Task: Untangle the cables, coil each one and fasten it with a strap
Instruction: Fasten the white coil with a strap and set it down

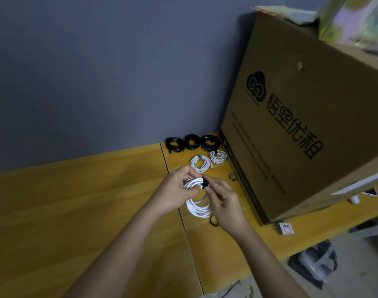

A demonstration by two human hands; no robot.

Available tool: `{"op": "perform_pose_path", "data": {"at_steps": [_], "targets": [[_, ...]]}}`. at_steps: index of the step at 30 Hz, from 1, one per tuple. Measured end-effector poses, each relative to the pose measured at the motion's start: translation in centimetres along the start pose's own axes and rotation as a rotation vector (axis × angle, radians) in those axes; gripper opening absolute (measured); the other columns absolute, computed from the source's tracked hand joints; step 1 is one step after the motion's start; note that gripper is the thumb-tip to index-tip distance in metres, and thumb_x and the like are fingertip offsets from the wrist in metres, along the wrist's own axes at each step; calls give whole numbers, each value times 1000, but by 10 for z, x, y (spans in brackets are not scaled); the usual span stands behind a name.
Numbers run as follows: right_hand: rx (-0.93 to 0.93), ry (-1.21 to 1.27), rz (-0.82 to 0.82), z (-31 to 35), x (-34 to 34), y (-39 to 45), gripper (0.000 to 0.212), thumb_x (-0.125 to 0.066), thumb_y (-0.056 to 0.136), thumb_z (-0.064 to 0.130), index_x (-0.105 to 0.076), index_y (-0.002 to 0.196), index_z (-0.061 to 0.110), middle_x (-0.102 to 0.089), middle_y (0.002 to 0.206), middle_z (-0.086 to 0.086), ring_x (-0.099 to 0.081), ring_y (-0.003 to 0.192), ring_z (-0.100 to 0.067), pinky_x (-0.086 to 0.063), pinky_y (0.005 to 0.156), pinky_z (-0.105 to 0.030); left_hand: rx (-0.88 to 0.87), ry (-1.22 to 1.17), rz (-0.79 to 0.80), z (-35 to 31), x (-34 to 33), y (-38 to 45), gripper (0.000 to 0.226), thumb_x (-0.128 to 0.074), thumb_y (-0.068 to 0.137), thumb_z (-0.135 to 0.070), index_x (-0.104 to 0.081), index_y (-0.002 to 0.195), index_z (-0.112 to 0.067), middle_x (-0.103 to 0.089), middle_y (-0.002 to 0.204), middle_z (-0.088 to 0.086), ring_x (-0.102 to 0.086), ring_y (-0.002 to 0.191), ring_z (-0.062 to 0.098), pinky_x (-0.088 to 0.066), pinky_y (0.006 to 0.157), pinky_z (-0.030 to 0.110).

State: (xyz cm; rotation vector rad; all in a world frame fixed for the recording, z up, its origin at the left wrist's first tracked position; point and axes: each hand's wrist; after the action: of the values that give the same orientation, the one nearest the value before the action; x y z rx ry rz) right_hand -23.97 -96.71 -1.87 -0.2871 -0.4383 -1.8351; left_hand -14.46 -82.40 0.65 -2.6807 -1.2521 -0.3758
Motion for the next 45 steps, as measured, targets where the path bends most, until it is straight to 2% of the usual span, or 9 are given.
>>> {"op": "perform_pose_path", "data": {"at_steps": [5,9,13,20,24,27,33,39,45], "targets": [[-71,56,36,-15,5,-1,41,-49,98,16,-43,138,25,-48,121,6,-55,100,1,-45,81,-13,24,-31,18,8,-14,16,17,-66,84,-14,-60,91,-28,-72,88,-6,-66,81,12,-49,74,32],[-120,101,-59,-30,6,5,33,-50,98,12,-49,127,27,-53,114,2,-61,78,-2,-47,68,-12,56,-5,61,15,-26,28,16,-65,84,-23,-58,91,-35,-71,91,-13,-66,83,7,-49,75,29],[-135,12,-83,-49,8,15,29,-51,98,16,-54,125,25,-55,111,4,-61,90,-10,-49,75,-21,122,7,87,23,-35,42,16,-64,84,-28,-55,91,-40,-70,94,-10,-63,74,5,-45,70,28],[-214,-50,-144,-85,8,28,28,-56,95,16,-62,122,9,-60,112,-4,-54,95,1,-38,74,-1,206,102,146,45,-51,68,11,-61,90,-28,-54,98,-32,-68,96,-2,-58,71,8,-43,67,27],[-335,-28,-193,-111,6,31,28,-57,95,19,-63,120,8,-61,111,-7,-60,98,-21,-43,72,-19,235,216,111,60,-57,76,24,-60,91,-40,-55,109,-25,-61,109,-8,-58,97,6,-45,76,21],[-433,14,-258,-128,8,34,26,-60,93,23,-66,116,10,-63,111,-8,-61,97,-20,-42,67,-14,244,232,44,70,-57,77,30,-57,93,-40,-57,114,-18,-57,107,-11,-57,99,7,-42,72,12],[-541,-94,-375,-166,24,56,28,-62,93,25,-67,115,9,-62,115,-12,-58,98,-20,-41,77,-23,255,268,-4,93,-48,76,18,-52,97,-30,-59,108,-17,-59,102,-10,-58,99,12,-45,78,23],[-512,-494,-271,-206,23,73,29,-55,96,22,-66,113,2,-63,112,-21,-53,108,-36,-44,85,-40,258,277,-6,109,-46,72,17,-51,98,-27,-59,106,-16,-59,100,-9,-57,96,12,-42,74,19],[-516,-625,-152,-219,28,69,30,-46,98,15,-60,120,0,-58,114,-24,-52,106,-39,-40,81,-39,270,270,-6,122,-53,68,9,-50,99,-27,-57,101,-22,-55,93,-17,-54,91,6,-39,70,8]]}}
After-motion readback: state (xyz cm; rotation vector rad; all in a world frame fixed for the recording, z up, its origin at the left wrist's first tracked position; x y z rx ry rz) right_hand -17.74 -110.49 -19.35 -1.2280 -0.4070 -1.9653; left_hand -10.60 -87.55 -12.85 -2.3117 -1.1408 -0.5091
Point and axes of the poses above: each hand's wrist, its own y-axis towards the middle knuckle, its own x-axis out of the back of the hand, z = x × y
